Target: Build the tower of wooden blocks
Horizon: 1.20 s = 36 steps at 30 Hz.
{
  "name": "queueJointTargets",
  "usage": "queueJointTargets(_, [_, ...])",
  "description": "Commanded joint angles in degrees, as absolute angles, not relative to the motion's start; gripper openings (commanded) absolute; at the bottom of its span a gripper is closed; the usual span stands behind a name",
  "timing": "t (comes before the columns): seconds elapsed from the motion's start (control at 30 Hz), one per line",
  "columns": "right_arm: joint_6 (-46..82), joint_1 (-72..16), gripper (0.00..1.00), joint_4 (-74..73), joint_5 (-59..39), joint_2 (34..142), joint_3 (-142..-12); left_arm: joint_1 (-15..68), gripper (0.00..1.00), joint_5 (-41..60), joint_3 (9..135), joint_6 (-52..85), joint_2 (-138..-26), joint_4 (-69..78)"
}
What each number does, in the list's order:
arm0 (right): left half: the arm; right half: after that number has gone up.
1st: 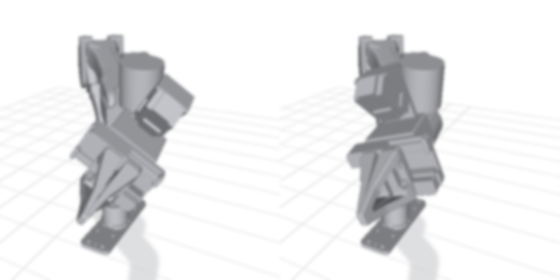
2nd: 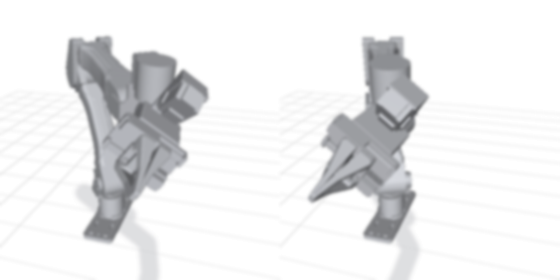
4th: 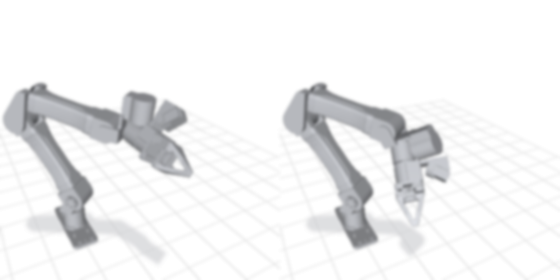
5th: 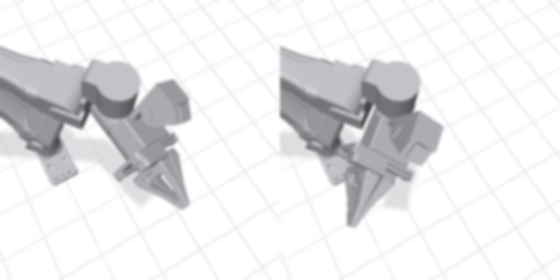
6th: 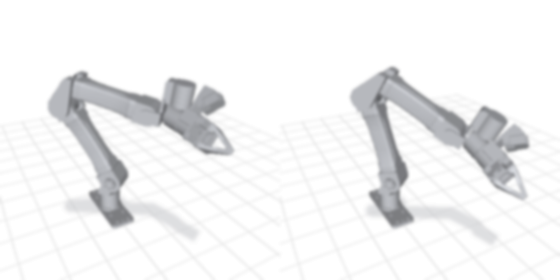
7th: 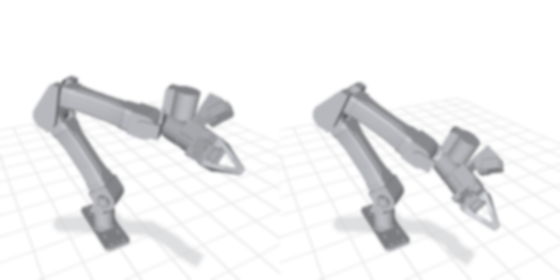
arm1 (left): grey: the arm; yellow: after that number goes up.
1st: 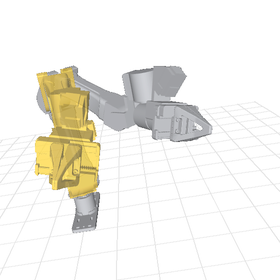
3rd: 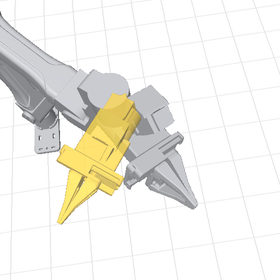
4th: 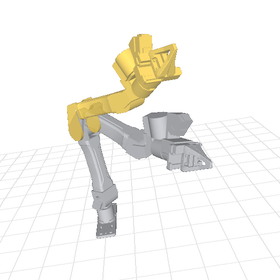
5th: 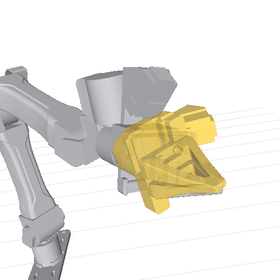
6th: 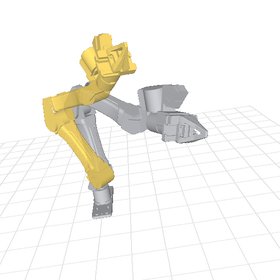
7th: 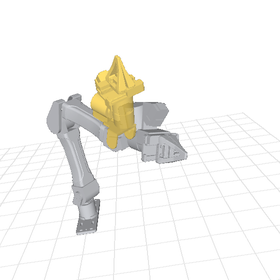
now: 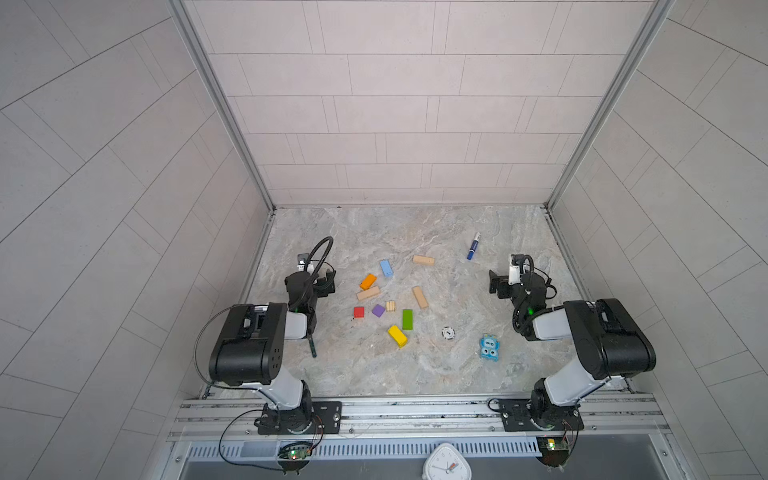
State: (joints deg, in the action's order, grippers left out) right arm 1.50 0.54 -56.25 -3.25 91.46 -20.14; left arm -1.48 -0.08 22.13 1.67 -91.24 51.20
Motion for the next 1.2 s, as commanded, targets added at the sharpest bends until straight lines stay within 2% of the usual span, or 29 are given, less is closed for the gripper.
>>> queueJointTargets(0.0, [0.5, 0.4, 0.99, -56.5, -3.3, 90.5, -20.4, -1.3, 1.00, -0.1, 22.4, 1.6, -90.8, 53.1])
queueJointTargets(0.83, [1.8, 0.2, 0.99, -56.2, 0.5, 90.3, -20.5, -1.0, 1.00, -1.0, 22.7, 1.4, -90.7, 52.7])
queueJointTargets(0.9, [0.1, 0.0, 0.99, -51.9, -2.5, 88.5, -21.9, -0.8, 1.00, -1.6, 22.4, 1.5, -90.5, 52.9])
queueJointTargets(1.0, [-0.6, -0.8, 0.99, -45.1, -1.6, 86.2, -24.4, -0.7, 1.00, -4.3, 22.3, 2.8, -88.9, 52.1])
queueJointTargets(1.17, [2.6, -1.4, 0.99, -29.3, 1.4, 80.5, -29.9, -0.9, 1.00, -6.9, 29.5, 3.5, -84.6, 35.6])
